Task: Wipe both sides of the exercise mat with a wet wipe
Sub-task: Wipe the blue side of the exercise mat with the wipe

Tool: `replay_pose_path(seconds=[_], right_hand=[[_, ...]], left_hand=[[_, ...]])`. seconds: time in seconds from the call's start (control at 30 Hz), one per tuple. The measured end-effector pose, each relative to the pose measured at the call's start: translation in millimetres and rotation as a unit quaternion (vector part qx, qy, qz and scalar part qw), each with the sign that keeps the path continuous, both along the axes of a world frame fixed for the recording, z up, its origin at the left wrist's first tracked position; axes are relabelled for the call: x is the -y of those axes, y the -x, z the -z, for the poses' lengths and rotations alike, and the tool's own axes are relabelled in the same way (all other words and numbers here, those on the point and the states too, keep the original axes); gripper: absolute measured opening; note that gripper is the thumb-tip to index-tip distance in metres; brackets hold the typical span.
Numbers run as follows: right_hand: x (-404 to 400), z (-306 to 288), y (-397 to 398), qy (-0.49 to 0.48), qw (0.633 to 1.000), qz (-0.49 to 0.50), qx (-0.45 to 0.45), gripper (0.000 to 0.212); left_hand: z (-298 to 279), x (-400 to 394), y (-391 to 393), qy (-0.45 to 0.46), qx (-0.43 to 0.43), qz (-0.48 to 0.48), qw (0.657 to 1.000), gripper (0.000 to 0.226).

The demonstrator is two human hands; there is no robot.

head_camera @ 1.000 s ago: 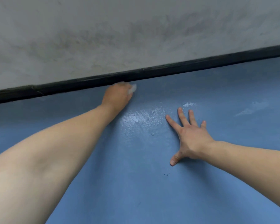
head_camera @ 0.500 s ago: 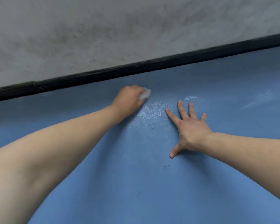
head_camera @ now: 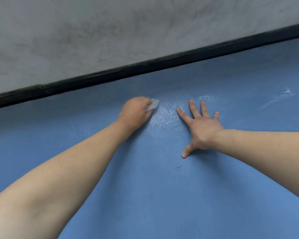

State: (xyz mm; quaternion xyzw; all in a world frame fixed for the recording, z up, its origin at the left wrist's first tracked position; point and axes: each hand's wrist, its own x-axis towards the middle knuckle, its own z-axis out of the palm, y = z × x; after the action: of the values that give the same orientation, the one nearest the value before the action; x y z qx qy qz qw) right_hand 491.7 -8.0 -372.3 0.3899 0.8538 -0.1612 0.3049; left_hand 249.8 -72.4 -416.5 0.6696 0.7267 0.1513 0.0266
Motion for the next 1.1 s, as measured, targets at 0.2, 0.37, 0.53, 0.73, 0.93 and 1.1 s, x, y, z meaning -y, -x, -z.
replay_pose_path(seconds=[0.2, 0.37, 0.53, 0.73, 0.93, 1.1], right_hand=[[1.1, -3.2, -0.7, 0.005, 1.0, 0.004, 0.002, 0.171], [1.2, -15.2, -5.7, 0.037, 0.999, 0.003, -0.007, 0.167], [9.9, -35.3, -45.2, 0.028, 0.998, -0.064, 0.003, 0.165], [48.8, -18.7, -66.2, 0.004, 0.996, -0.082, 0.048, 0.17], [46.0, -16.5, -69.7, 0.002, 0.995, -0.092, 0.037, 0.17], [43.1, -14.1, -71.3, 0.001, 0.994, -0.105, 0.036, 0.171]], left_hand=[[12.1, 43.4, -54.8, 0.052, 0.072, 0.22, 0.971, 0.031], [3.7, 34.0, -39.9, -0.016, 0.087, -0.084, 0.993, 0.024], [12.4, 79.9, -103.1, 0.054, 0.085, 0.235, 0.967, 0.021], [13.3, 95.6, -116.6, -0.002, 0.149, -0.075, 0.986, 0.021], [10.7, 125.9, -136.9, 0.044, 0.078, 0.138, 0.986, 0.024], [11.3, 146.8, -171.2, 0.01, 0.172, 0.013, 0.985, 0.022]])
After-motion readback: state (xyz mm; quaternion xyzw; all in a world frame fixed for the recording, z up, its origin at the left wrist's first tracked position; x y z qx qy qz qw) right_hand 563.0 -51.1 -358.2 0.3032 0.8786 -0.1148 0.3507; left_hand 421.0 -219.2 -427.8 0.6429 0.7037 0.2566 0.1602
